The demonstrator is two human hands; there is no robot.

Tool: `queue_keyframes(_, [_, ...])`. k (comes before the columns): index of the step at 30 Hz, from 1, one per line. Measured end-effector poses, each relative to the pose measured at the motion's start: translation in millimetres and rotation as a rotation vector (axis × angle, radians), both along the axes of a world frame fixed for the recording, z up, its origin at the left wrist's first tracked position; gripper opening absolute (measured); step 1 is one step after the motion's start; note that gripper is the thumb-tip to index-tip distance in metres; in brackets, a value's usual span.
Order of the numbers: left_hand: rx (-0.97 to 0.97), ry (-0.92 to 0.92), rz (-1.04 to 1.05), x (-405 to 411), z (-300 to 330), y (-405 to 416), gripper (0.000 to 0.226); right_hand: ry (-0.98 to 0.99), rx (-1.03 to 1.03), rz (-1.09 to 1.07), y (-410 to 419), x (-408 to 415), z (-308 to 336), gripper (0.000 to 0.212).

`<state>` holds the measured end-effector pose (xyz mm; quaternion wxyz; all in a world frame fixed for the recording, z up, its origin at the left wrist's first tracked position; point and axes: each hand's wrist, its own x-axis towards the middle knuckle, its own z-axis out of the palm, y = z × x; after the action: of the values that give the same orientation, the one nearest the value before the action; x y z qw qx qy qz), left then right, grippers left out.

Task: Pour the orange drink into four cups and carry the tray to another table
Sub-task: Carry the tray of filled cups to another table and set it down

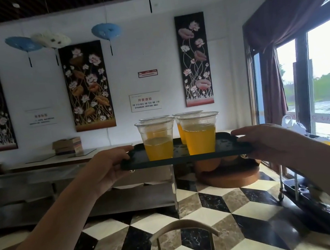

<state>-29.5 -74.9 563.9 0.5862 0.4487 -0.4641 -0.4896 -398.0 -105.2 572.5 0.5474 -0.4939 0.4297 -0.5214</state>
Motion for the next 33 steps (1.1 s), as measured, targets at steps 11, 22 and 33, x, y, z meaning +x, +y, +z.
queue_keyframes(11, [0.041,-0.026,0.027,0.5,-5.4,12.8,0.036,-0.039,-0.008,0.015,-1.0,2.5,-13.0,0.038])
queue_keyframes(22, [0.009,-0.081,0.217,-5.9,-20.5,91.0,0.042,-0.03,-0.03,0.275,-5.9,4.7,-29.9,0.03])
queue_keyframes(33, [0.04,-0.101,0.408,-29.4,-35.9,219.9,0.034,0.019,-0.039,0.562,21.6,33.5,-38.3,0.033])
